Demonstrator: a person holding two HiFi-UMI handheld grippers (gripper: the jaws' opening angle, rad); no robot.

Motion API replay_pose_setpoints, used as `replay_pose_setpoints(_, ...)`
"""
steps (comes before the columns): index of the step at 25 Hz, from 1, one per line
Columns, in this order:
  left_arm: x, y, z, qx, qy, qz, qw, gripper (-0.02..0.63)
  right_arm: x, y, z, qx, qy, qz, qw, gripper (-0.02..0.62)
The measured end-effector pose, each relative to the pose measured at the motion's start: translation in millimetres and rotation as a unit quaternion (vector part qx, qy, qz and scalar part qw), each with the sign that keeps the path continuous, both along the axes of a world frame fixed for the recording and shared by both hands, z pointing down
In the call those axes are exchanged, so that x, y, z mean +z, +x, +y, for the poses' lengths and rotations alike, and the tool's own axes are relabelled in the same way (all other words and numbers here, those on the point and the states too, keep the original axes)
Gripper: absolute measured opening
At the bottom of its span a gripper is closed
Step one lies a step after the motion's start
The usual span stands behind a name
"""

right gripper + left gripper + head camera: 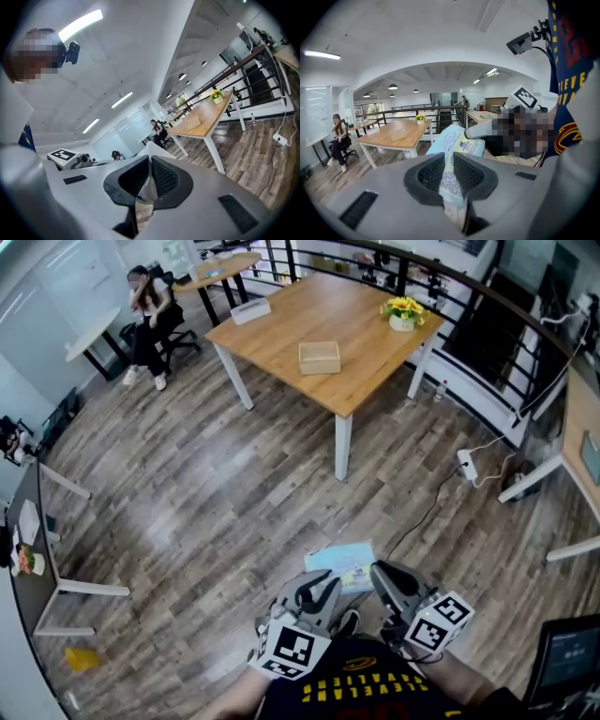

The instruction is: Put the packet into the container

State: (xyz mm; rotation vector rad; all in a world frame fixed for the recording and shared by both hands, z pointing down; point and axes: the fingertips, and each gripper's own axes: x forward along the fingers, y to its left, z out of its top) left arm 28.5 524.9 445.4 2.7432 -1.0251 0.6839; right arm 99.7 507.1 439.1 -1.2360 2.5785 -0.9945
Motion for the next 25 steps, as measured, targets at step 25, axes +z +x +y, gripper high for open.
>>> replay_pose_setpoints(25, 26, -119, -154, -0.027, -0.204, 0.263, 0.9426, 0.186, -12, -83, -139, 0.07, -0.004, 0.017, 0.997, 0.026)
